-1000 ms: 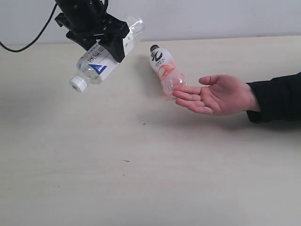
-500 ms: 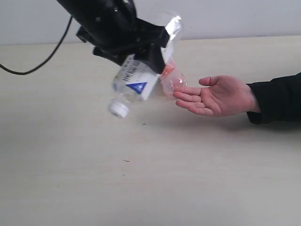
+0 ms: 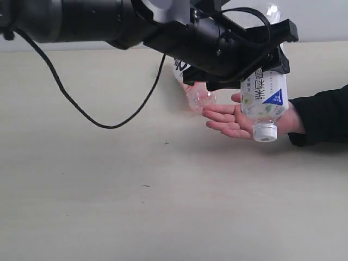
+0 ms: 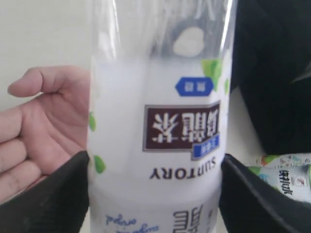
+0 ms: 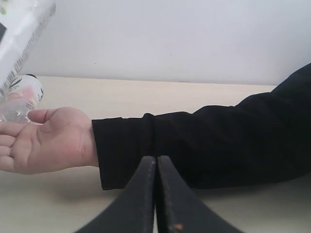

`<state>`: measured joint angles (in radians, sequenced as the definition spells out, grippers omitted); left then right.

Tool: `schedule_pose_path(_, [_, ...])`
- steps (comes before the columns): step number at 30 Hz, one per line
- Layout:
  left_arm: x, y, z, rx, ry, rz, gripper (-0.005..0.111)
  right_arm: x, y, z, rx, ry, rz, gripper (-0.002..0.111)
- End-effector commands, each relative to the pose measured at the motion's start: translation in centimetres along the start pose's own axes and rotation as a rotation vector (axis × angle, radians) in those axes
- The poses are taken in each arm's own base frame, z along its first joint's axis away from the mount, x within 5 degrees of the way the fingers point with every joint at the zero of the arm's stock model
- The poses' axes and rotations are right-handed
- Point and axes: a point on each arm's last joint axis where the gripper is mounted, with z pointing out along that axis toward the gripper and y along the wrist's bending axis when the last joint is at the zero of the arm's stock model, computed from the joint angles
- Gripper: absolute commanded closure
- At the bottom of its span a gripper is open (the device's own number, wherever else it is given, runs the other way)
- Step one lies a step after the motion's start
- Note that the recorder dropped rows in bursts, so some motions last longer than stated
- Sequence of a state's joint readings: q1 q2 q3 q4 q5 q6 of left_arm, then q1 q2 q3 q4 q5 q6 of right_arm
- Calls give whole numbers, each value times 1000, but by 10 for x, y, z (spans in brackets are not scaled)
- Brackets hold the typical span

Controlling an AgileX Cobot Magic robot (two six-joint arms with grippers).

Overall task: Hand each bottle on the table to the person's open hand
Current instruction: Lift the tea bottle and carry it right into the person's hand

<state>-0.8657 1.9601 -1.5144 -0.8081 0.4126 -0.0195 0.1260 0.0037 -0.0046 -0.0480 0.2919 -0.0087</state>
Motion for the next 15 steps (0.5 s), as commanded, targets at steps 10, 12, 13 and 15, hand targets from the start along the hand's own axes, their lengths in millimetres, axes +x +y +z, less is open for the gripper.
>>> schedule_pose_path(10, [19, 33, 45, -49, 68, -145, 102, 0, 0, 0, -2, -9, 0, 108])
schedule_pose_path(12, [20, 34, 46, -55, 74, -140, 89, 0, 0, 0, -2, -9, 0, 108])
schedule_pose_path(13, [20, 34, 46, -55, 74, -138, 82, 0, 0, 0, -2, -9, 0, 108])
schedule_pose_path(15, [20, 35, 47, -59, 76, -133, 67, 0, 0, 0, -2, -9, 0, 108])
